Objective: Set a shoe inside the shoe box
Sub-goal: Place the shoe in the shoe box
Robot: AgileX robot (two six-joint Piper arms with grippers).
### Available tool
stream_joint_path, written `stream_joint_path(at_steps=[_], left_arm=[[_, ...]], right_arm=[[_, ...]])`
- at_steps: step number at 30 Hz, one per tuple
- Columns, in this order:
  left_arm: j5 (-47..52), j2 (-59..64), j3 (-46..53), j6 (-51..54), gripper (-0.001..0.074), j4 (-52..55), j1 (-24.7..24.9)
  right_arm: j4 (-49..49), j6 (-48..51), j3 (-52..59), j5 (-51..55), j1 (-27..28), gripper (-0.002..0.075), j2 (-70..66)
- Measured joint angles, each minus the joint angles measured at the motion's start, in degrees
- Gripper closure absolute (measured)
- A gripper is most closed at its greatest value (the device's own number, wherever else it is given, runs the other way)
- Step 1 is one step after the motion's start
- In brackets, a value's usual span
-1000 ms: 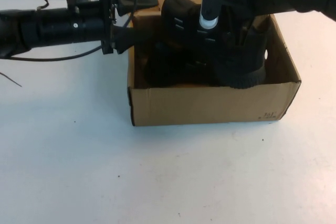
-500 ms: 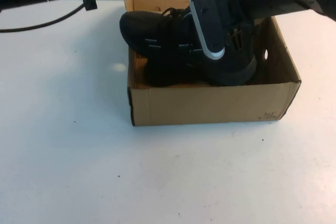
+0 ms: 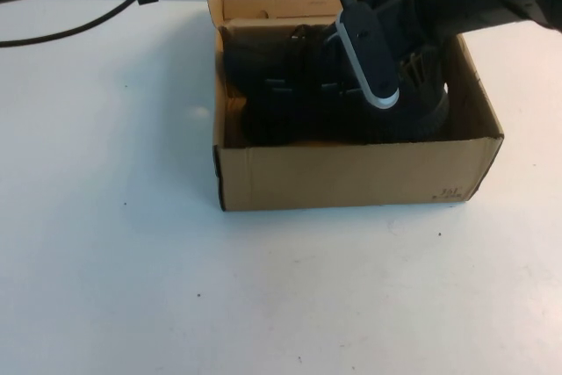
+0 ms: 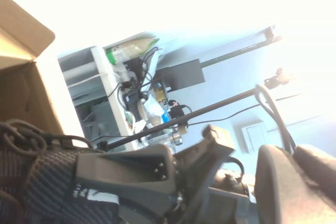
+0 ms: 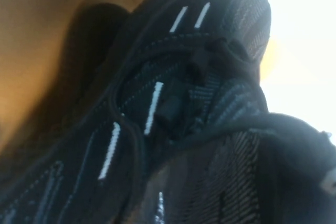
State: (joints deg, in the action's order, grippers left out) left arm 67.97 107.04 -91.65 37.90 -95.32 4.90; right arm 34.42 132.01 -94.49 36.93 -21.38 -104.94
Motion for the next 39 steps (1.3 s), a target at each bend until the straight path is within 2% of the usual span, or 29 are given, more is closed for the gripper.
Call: stream_joint_path(at_steps=[9, 16, 19, 22, 25, 30, 36, 39], left_arm=[[0.0, 0.0, 0.0, -0.04, 0.0708, 2.73, 0.0], [0.0, 0.0, 0.0, -0.04, 0.0708, 3.06, 0.0], [0.0, 0.0, 0.0, -0.04, 0.0708, 3.06, 0.0], [0.0, 0.0, 0.0, -0.04, 0.0708, 3.06, 0.0], [0.0, 0.0, 0.0, -0.04, 0.0708, 3.06, 0.0], [0.0, 0.0, 0.0, -0.04, 0.0709, 3.15, 0.0], [0.0, 0.0, 0.0, 0.3, 0.071, 4.98, 0.0], [0.0, 0.0, 0.0, 0.39, 0.071, 6.06, 0.0]], right_arm=[[0.13, 0.24, 0.0, 3.27, 0.39, 0.0716, -3.22], [6.26, 0.24, 0.0, 4.31, 0.39, 0.0708, -4.75], [10.22, -0.83, 0.0, 4.31, 0.39, 0.0649, -4.75], [11.63, -4.16, 0.0, 4.08, 0.39, 0.0554, -4.75], [11.94, -8.28, 0.0, 3.73, 0.52, 0.0492, -4.75], [12.16, -19.03, 0.0, 3.48, 2.05, 0.0472, -4.61], [12.28, -44.84, 0.0, 0.39, 3.95, 0.0469, -0.97], [12.54, -51.84, 0.0, 0.94, 4.33, 0.0469, 1.79]])
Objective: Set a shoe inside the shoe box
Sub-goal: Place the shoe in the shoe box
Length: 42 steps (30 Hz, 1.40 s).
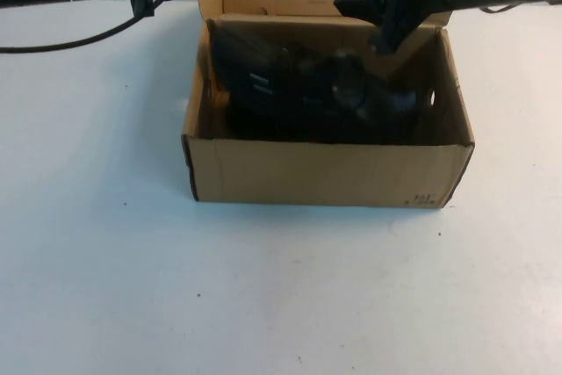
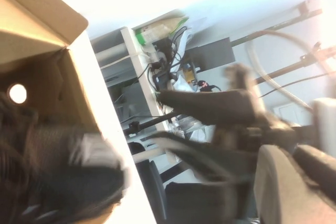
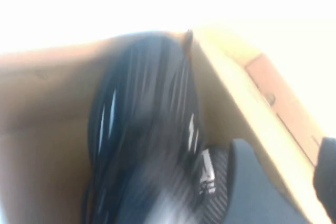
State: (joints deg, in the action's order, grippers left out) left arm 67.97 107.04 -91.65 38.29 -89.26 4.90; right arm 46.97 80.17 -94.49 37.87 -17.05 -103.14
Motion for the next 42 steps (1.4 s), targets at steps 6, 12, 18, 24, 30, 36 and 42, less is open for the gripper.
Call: stream_joint_path(at_steps=[6, 12, 18, 24, 30, 36, 42], left_arm=[[0.22, 0.0, 0.0, 0.0, 0.071, 0.64, 0.0], [0.22, 0.0, 0.0, 0.0, 0.071, 1.25, 0.0], [0.33, 0.0, 0.0, 0.44, 0.071, 2.26, 0.0], [0.42, -0.1, 0.0, 3.32, 0.071, 7.19, 0.0], [0.81, -0.69, -1.9, 3.09, 0.0728, 19.77, 0.0], [1.39, -0.69, -6.98, 0.28, 0.0735, 30.16, 0.0], [1.72, -0.69, -10.61, -2.73, 0.0619, 33.07, 0.0]], right_arm=[[-2.27, -2.75, -0.22, 5.24, 0.0, 0.0469, 2.52], [-5.91, -10.74, -0.22, 9.52, 0.0, 0.0469, 2.52], [-14.38, -37.69, -1.89, 13.2, -1.19, 0.0469, 2.29], [-16.03, -62.68, -4.06, 24.27, -1.19, 0.0469, 2.18], [-16.82, -74.85, -3.64, 29.86, -1.19, 0.0461, 1.05], [-15.06, -86.81, 2.23, 25.79, -1.19, 0.0397, 0.67], [-7.27, -89.37, 3.49, 20.65, -1.19, 0.0373, 0.15]])
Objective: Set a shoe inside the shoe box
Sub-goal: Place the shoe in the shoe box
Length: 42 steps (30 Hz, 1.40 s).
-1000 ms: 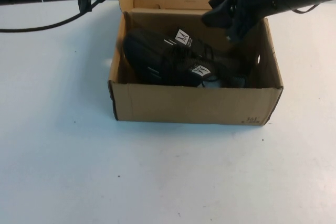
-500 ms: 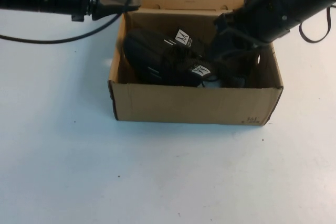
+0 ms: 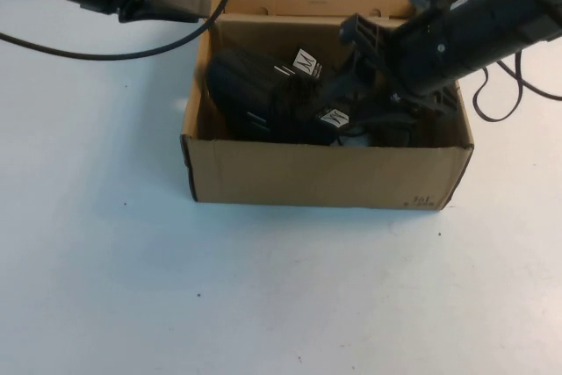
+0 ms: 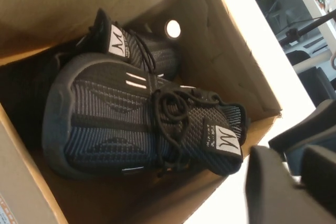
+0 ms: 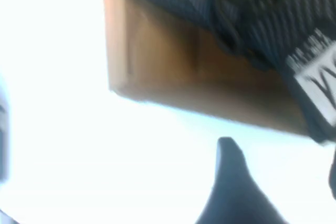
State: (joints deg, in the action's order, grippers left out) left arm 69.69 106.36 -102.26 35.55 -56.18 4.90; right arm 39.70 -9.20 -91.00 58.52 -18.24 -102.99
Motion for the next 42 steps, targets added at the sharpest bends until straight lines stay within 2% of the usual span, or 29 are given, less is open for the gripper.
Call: stream_joint_path(at_steps=[4, 7, 26, 33, 42], left_arm=[[0.09, 0.21, -0.04, -0.49, 0.0487, 0.4, 0.25], [0.09, 0.83, -0.04, -0.7, 0.0451, 0.4, 0.69], [-0.3, 2.83, -0.18, -0.78, 0.0437, -0.39, 0.69], [-0.07, 2.83, -0.18, -0.78, 0.0437, -0.73, 1.14], [-0.39, 2.83, -0.18, -0.68, 0.0437, -0.63, 1.91]], right_arm=[[1.7, -2.28, 0.0, -2.69, 0.0, 0.0372, -0.72], [2.06, -3.58, 0.0, -2.8, 0.0, 0.0371, -2.13], [-4.46, -6.81, 0.0, -1.97, 0.0, 0.0371, -4.75], [-4.61, -6.92, 0.0, -9.67, 0.0, 0.0371, -4.75], [4.06, -3.22, 0.0, -11.72, 0.0, 0.0371, -8.72]])
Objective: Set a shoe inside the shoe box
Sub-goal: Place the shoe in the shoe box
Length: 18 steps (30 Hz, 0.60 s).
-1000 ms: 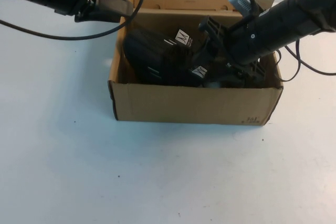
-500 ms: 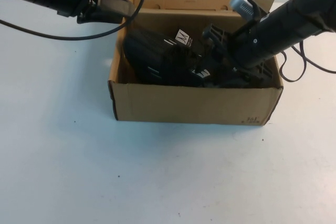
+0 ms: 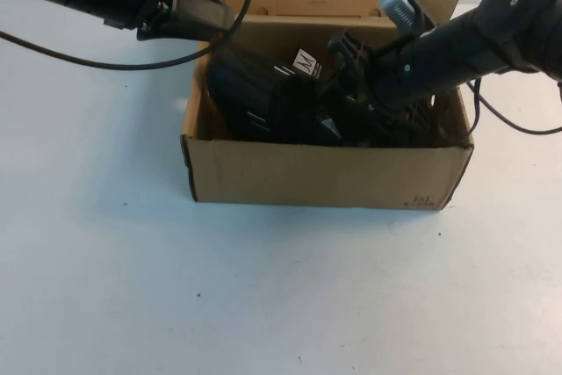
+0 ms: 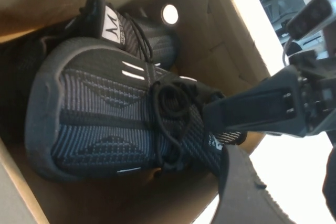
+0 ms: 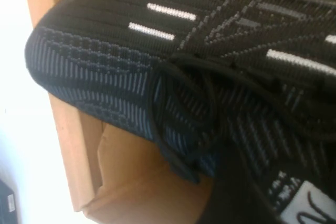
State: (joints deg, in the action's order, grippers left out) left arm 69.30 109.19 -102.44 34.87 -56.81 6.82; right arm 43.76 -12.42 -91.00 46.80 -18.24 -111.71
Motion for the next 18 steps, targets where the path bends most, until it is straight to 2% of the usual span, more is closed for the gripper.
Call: stream_joint_path(at_steps=[11, 18], left_arm=[[-0.11, 0.0, 0.0, 0.19, 0.0437, 0.18, 0.0], [0.0, 0.0, 0.0, 0.25, 0.0437, 0.23, 0.0]], right_arm=[[-1.54, 0.5, -1.34, -1.28, 0.13, 0.0371, 0.48], [-13.46, -1.29, -8.53, 11.32, 2.4, 0.0371, 1.82]])
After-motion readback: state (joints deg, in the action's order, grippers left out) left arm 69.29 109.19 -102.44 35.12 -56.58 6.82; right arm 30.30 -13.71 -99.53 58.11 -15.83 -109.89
